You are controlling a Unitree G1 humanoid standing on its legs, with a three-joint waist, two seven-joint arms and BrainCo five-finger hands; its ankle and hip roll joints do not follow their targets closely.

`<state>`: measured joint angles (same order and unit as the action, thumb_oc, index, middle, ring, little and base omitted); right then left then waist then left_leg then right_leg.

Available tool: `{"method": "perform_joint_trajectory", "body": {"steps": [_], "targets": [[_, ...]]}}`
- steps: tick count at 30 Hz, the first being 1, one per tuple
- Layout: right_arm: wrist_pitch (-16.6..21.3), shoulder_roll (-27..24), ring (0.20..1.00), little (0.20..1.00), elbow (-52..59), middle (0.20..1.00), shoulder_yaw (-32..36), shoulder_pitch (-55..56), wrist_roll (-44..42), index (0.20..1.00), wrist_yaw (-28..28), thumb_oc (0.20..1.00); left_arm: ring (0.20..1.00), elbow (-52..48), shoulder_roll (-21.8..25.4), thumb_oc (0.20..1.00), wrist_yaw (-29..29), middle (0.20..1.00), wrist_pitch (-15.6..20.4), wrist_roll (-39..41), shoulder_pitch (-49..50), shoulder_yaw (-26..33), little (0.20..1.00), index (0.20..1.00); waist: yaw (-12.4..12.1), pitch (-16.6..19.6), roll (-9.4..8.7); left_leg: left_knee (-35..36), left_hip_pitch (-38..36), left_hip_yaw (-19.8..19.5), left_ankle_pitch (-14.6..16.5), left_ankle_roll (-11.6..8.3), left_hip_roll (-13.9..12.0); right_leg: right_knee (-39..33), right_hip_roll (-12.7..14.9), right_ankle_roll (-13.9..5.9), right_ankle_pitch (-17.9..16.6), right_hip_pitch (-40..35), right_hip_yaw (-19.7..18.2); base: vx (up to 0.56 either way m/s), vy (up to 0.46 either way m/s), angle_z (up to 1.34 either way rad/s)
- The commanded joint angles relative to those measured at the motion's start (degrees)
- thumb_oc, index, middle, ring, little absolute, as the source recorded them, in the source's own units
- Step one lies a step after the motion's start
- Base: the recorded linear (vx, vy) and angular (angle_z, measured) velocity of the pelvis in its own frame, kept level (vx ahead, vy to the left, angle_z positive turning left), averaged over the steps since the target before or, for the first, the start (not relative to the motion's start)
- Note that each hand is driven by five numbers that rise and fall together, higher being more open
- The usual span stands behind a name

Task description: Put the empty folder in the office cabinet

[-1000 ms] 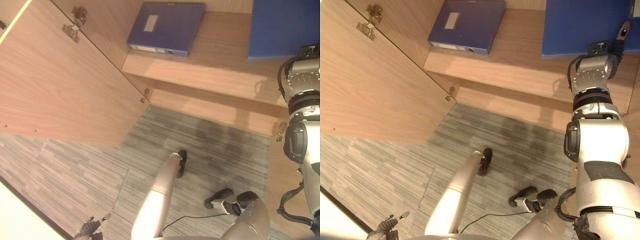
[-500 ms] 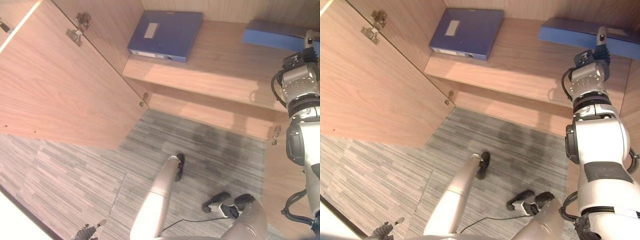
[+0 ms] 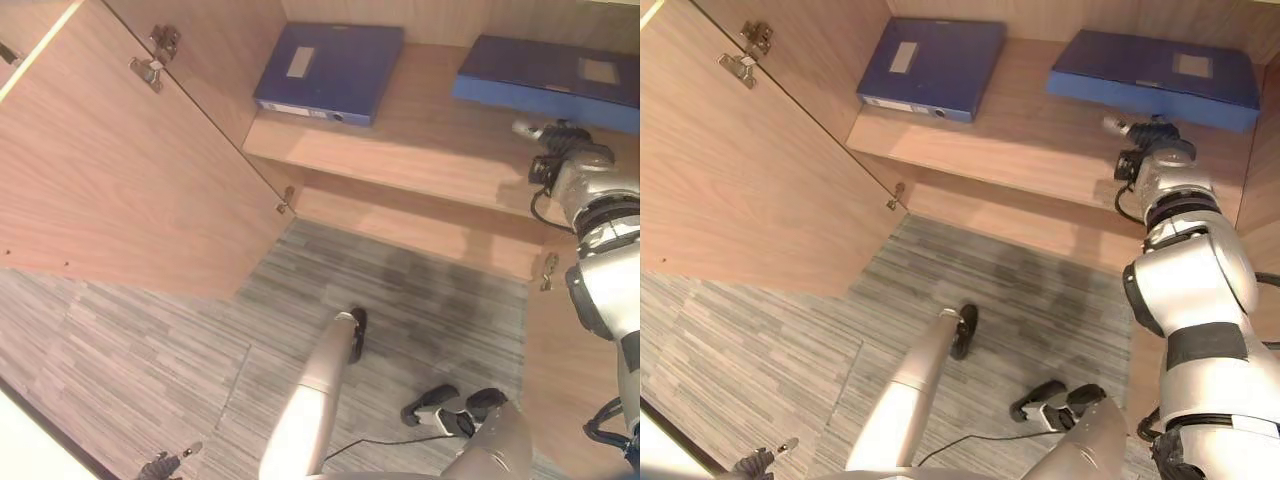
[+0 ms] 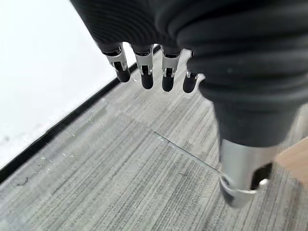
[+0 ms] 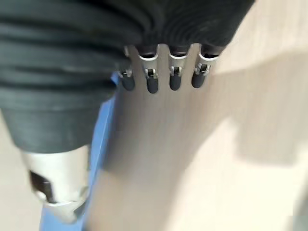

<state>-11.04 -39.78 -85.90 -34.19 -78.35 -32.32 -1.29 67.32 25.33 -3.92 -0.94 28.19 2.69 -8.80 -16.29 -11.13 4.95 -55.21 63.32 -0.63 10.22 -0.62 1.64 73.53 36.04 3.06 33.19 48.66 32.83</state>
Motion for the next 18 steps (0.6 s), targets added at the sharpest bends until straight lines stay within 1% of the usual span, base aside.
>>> {"method": "perform_joint_trajectory", "body": {"steps": [1, 3, 7, 11, 13, 16, 18], "targets": [[-0.02, -5.94, 1.000, 1.000, 0.56, 1.000, -4.60, -4.58, 11.32, 1.000, 5.45, 1.000, 1.000, 3.75, 5.87, 1.000, 1.24, 1.000, -0.91, -2.57, 0.87, 4.37, 1.000, 1.000, -1.96, -3.50, -1.37, 1.86, -4.64, -0.92, 6.72, 0.06, -3.45, -8.09, -0.72, -2.24, -6.74, -2.75, -6.00, 0.00, 0.000, 0.00], [-0.20, -6.29, 1.000, 1.000, 0.56, 1.000, -7.92, -4.71, 16.18, 1.000, 7.40, 1.000, 1.000, 3.72, 6.43, 1.000, 1.91, 1.000, -1.10, -2.58, 1.18, 4.87, 1.000, 1.000, -1.96, -3.70, -1.40, 1.95, -4.67, -0.72, 6.63, 0.01, -3.51, -8.14, -0.51, -2.58, -7.08, -2.92, -5.75, 0.00, 0.000, 0.00], [0.68, -6.50, 1.000, 1.000, 1.16, 1.000, -12.05, -5.47, 24.02, 1.000, 7.63, 1.000, 1.000, 3.51, 6.83, 1.000, 2.77, 1.000, -0.96, -2.70, 1.05, 5.16, 1.000, 1.000, -1.68, -4.05, -1.03, 2.11, -4.57, -0.48, 6.41, -0.14, -3.71, -8.67, -0.30, -3.11, -7.60, -3.18, -5.63, 0.00, 0.000, 0.00], [1.19, -5.98, 1.000, 1.000, 2.74, 1.000, -13.26, -5.23, 25.97, 1.000, 7.65, 1.000, 1.000, 3.46, 6.54, 1.000, 2.90, 1.000, -0.83, -2.62, 0.93, 5.24, 1.000, 1.000, -1.58, -4.29, -0.73, 2.44, -4.56, -0.31, 6.21, -0.04, -3.86, -8.81, -0.14, -3.32, -7.90, -2.94, -5.66, 0.00, 0.000, 0.00], [1.11, -5.18, 1.000, 1.000, 4.79, 1.000, -15.24, -5.78, 27.22, 1.000, 8.94, 1.000, 1.000, 3.85, 6.70, 1.000, 2.78, 1.000, -0.76, -2.66, 1.04, 5.84, 1.000, 1.000, -1.55, -4.32, -0.67, 2.75, -4.56, -0.27, 6.03, -0.14, -4.04, -9.13, -0.12, -3.47, -8.11, -2.94, -5.43, 0.00, 0.000, 0.00], [1.20, -2.57, 1.000, 1.000, 7.27, 1.000, -17.78, -5.41, 29.49, 1.000, 10.67, 1.000, 1.000, 4.53, 6.79, 1.000, 2.88, 1.000, -0.84, -2.14, 0.58, 6.47, 1.000, 1.000, -1.34, -4.37, -0.47, 3.01, -4.34, -0.12, 5.84, -0.11, -4.30, -9.44, -0.11, -3.74, -8.54, -2.63, -5.13, -0.01, 0.042, -0.06], [1.52, -0.74, 1.000, 1.000, 7.35, 1.000, -18.01, -4.32, 31.19, 1.000, 10.74, 1.000, 1.000, 4.37, 6.38, 1.000, 3.06, 1.000, -0.62, -1.87, 0.05, 6.28, 1.000, 1.000, -1.38, -4.46, -0.20, 3.30, -4.39, 0.09, 5.64, -0.07, -4.36, -9.78, 0.02, -4.00, -9.02, -2.65, -4.97, -0.02, 0.047, -0.12]]}}
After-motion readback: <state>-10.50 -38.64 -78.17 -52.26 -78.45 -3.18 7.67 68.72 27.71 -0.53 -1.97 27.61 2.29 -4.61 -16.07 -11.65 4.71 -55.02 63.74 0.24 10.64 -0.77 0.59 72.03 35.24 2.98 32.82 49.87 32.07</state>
